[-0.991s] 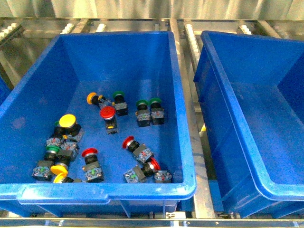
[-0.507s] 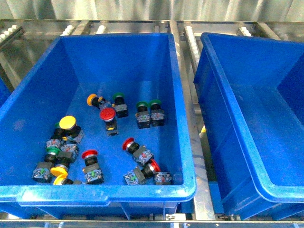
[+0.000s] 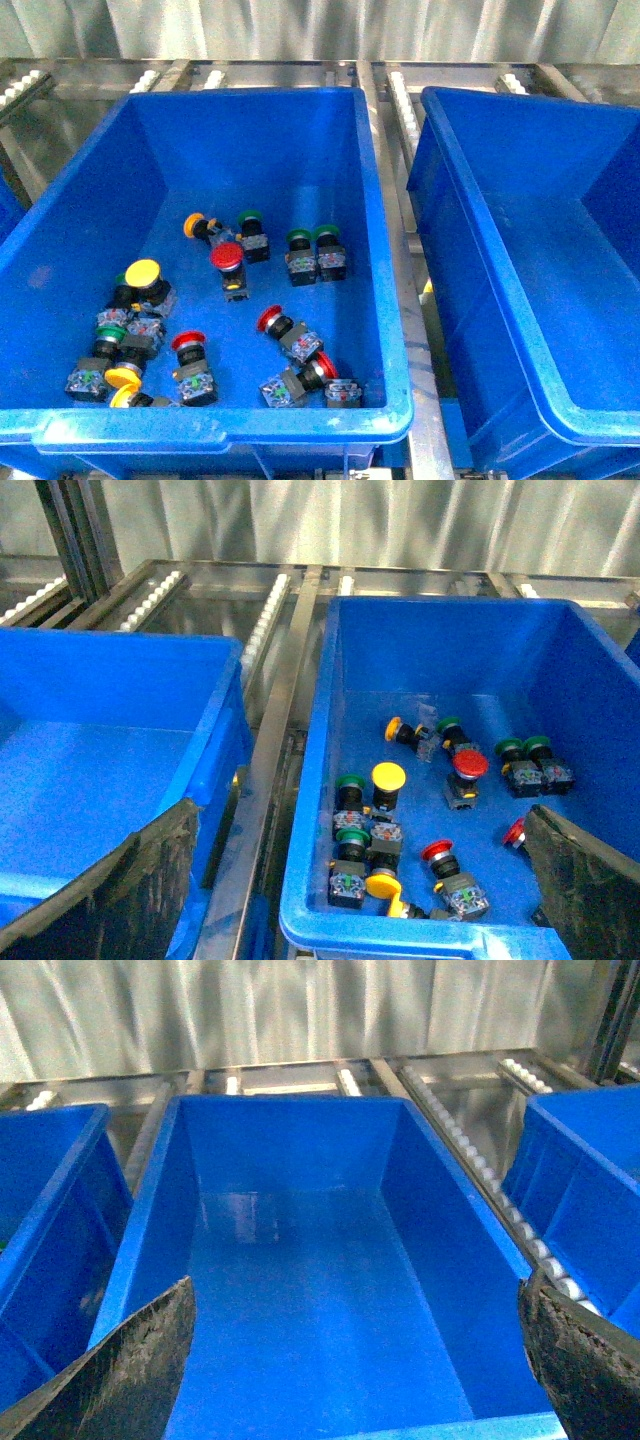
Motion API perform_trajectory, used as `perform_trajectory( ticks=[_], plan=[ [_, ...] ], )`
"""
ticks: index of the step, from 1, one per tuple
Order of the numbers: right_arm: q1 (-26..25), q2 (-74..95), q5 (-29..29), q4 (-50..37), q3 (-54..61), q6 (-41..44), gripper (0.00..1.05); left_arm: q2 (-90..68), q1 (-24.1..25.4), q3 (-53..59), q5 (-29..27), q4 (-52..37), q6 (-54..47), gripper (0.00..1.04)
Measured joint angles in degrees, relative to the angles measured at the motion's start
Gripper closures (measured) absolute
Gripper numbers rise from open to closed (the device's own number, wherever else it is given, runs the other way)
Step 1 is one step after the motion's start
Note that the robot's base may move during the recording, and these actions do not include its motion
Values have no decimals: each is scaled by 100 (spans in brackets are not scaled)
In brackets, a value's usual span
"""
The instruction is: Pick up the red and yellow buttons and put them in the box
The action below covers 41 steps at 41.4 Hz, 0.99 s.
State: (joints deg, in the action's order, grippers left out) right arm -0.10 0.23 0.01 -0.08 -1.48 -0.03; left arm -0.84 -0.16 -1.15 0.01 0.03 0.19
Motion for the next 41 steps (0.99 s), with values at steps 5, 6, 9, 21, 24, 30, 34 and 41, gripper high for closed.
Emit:
perform_trajectory(
  ticks=[5, 6, 9, 21, 24, 30, 34, 41],
  plan=[
    [0, 0, 0, 0, 0, 0, 7, 0, 0, 0, 0, 0, 0, 8],
    [0, 0, 0, 0, 0, 0, 7, 0, 0, 2, 0, 0, 0, 8],
    [0, 0, 0, 0, 0, 0, 7, -190, 74, -107, 260, 326, -83, 8],
    [0, 0, 2, 0, 0, 0, 7, -4723, -101, -2013, 966, 87, -835, 8],
    [0, 0, 2, 0, 0, 0, 7, -5831, -195, -2472, 1056, -669, -1196, 8],
    [0, 0, 0, 0, 0, 0, 7, -7882, -597, -3574, 1038, -1539, -2037, 8],
    [0, 0, 0, 0, 0, 2, 7, -9243, -813, -4415, 848, -1926, -2455, 8],
    [0, 0, 0, 0, 0, 0, 7, -10723, -918, -5453, 726, -1849, -2647, 8]
  ],
)
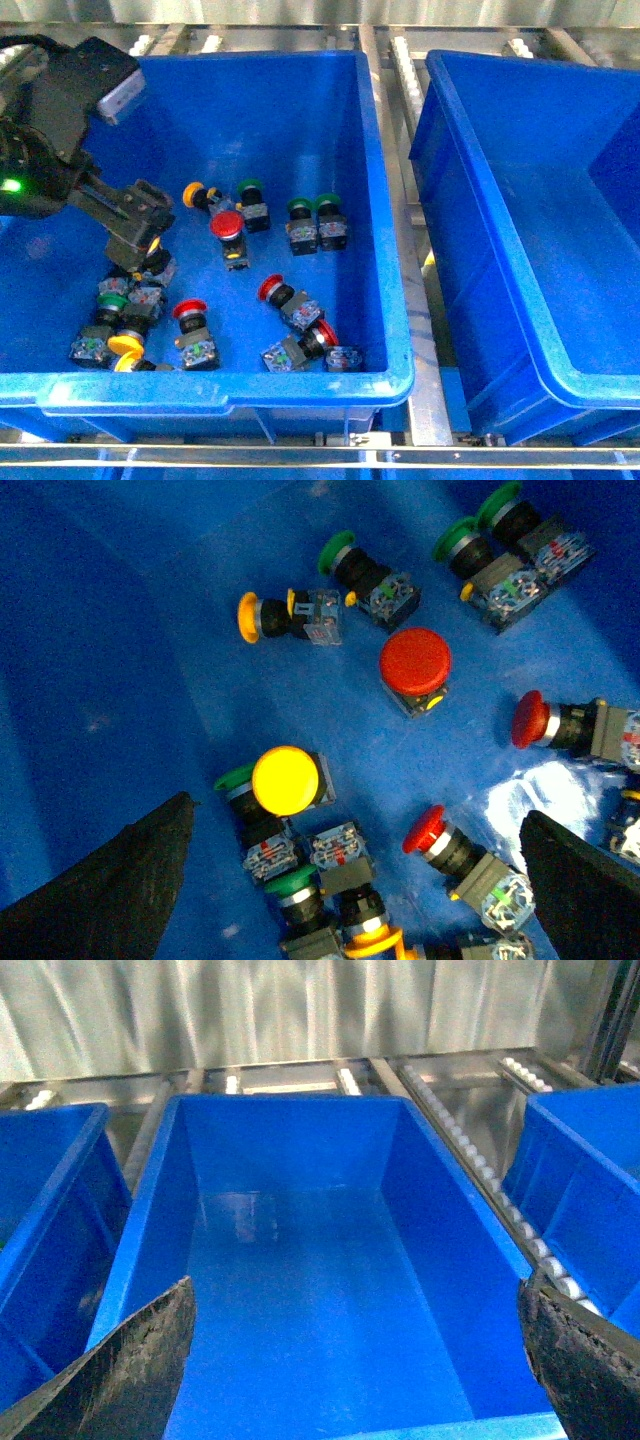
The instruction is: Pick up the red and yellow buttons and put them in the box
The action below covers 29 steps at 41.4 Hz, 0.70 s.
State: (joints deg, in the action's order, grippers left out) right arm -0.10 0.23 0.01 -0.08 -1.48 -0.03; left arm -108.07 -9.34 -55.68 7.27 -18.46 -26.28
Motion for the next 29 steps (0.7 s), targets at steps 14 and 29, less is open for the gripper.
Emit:
perform_trajectory(
  ticks=[14, 29],
  plan=[
    [0, 0, 0, 0, 0, 0, 7, -1615, -302, -1711, 37, 531, 103, 8],
    [0, 0, 0, 0, 0, 0, 7, -2723, -448, -3152, 109, 1091, 151, 8]
  ],
)
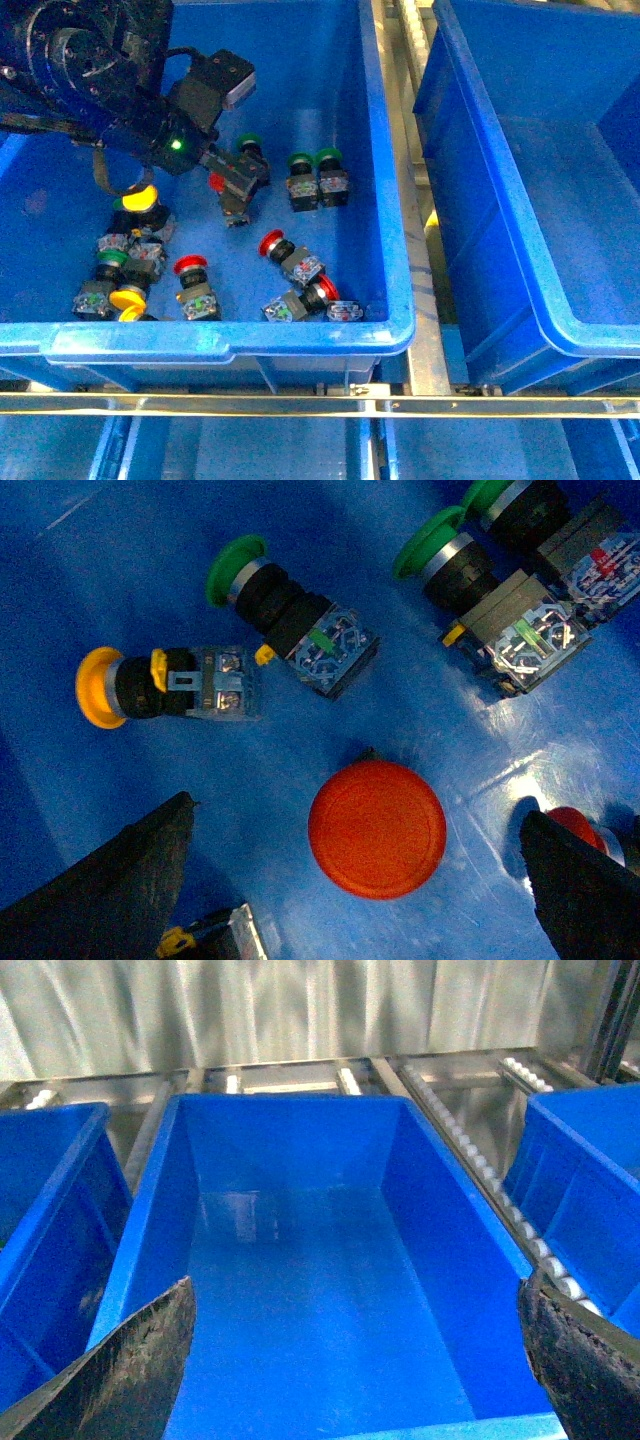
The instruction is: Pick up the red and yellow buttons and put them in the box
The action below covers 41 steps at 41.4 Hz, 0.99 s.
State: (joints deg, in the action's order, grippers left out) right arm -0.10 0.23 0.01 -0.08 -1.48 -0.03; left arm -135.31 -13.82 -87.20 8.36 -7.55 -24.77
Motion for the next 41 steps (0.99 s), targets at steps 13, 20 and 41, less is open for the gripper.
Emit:
perform_trajectory(
  ticks=[13, 20, 41],
  plan=[
    [0, -2, 0, 0, 0, 0, 7, -396, -63, -444, 46, 142, 48, 8],
    [0, 0, 0, 0, 0, 0, 7, -498, -81, -474, 44, 157, 72, 8],
    [0, 0, 0, 0, 0, 0, 7, -507, -70, -516, 63, 175, 190, 71]
  ],
)
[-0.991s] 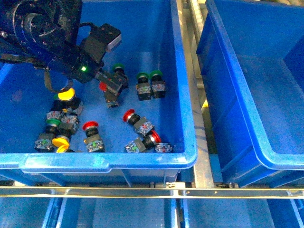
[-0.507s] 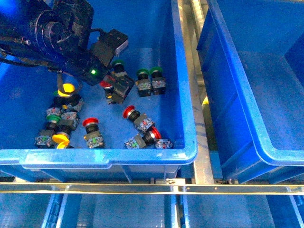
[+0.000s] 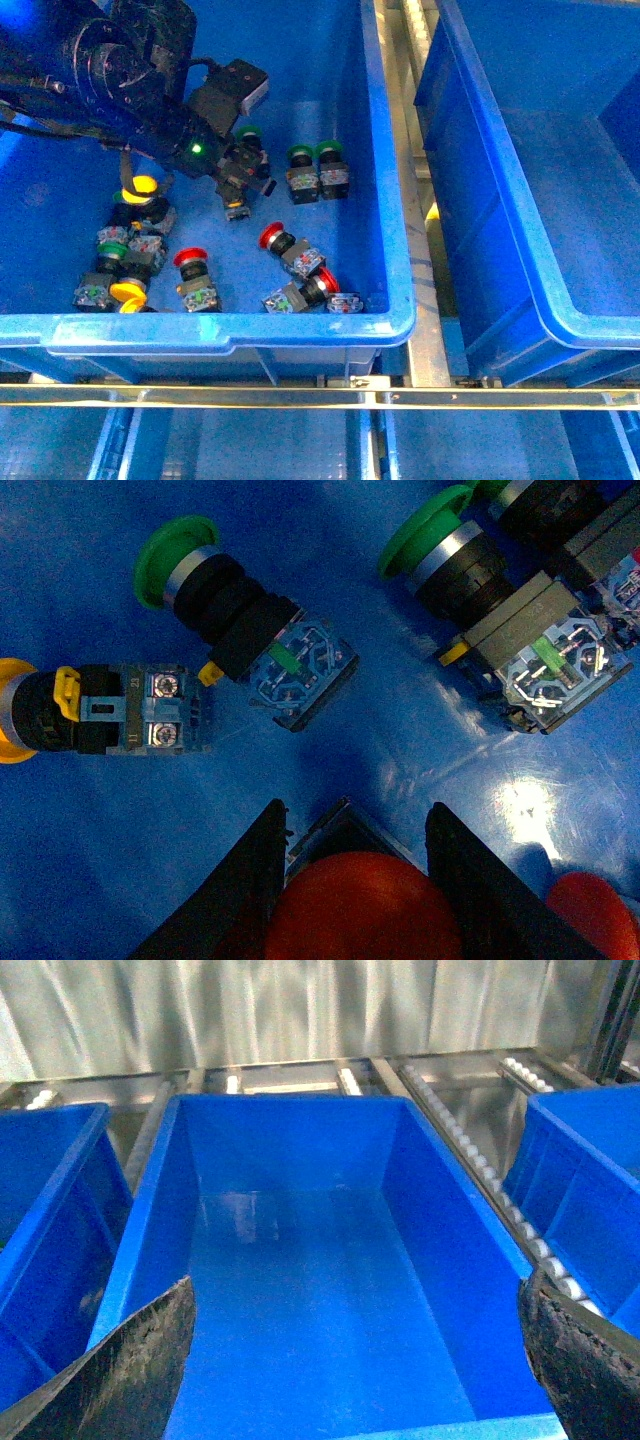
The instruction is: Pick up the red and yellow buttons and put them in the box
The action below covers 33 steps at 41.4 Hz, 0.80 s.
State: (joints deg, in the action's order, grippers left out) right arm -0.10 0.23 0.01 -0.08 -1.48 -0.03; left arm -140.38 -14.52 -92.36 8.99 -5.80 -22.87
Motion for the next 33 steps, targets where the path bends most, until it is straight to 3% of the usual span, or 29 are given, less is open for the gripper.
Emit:
perform_trajectory(
  ticks=[10, 23, 33],
  plan=[
    [0, 0, 0, 0, 0, 0, 7, 144, 74, 177, 83, -7, 446, 71],
    [0, 0, 0, 0, 0, 2, 7, 1707, 468, 1298, 984, 382, 2155, 71],
    [0, 0, 0, 0, 0, 0, 7, 2282, 570, 1932, 1526, 839, 2920, 71]
  ],
)
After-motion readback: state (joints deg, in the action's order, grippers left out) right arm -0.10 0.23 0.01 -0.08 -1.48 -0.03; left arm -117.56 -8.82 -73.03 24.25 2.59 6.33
